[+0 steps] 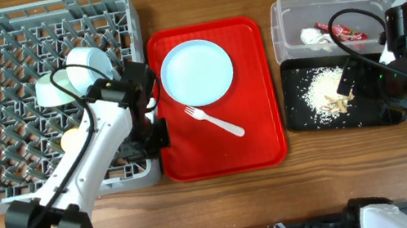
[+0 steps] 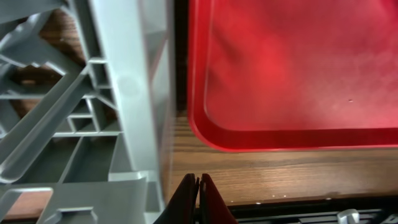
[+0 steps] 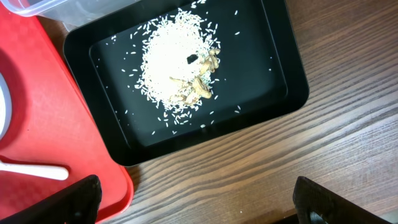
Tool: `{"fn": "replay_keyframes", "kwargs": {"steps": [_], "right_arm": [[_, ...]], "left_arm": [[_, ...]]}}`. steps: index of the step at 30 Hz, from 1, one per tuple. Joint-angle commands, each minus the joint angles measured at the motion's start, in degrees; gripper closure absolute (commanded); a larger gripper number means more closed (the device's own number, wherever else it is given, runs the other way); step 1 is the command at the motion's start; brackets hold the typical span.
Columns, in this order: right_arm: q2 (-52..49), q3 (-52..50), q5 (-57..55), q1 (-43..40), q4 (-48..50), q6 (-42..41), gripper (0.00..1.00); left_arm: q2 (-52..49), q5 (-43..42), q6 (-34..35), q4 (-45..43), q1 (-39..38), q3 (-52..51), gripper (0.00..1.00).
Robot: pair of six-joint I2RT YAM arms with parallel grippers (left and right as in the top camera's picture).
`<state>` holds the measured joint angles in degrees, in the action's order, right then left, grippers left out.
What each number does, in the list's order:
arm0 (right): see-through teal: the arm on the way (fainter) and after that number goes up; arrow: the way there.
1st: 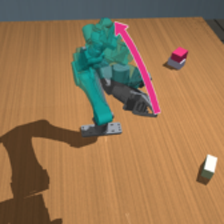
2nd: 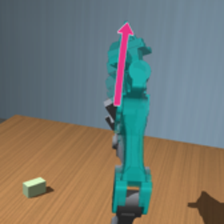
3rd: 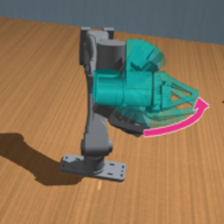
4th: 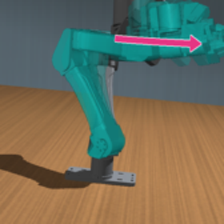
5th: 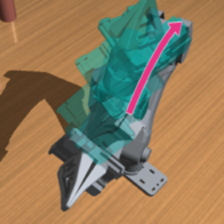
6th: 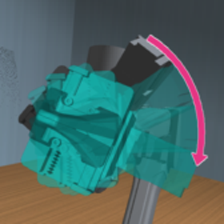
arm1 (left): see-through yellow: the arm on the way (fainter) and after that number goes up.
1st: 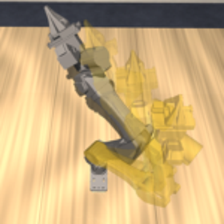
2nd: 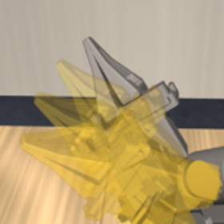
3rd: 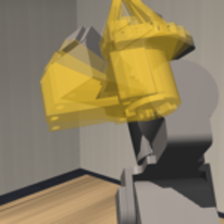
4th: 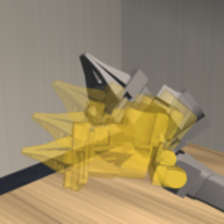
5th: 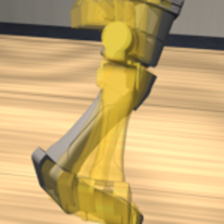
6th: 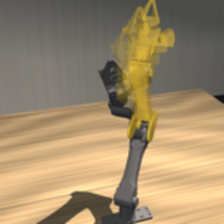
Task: Sort waste into correct bins and load items into the dishwasher rack
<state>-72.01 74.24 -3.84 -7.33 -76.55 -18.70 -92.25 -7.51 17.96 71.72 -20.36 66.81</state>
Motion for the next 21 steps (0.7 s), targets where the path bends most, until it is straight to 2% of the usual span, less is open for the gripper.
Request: {"fn": "replay_keyframes", "kwargs": {"steps": [1, 21], "right_arm": [[0.2, -0.1, 0.9, -0.3, -0.1, 0.7, 0.00], [0.2, 0.0, 0.9, -0.3, -0.2, 0.7, 0.00]], "left_arm": [[0.6, 2.5, 1.9, 1.3, -0.1, -0.5, 0.96], [0.6, 4.3, 2.5, 3.5, -0.1, -0.5, 0.96]]}}
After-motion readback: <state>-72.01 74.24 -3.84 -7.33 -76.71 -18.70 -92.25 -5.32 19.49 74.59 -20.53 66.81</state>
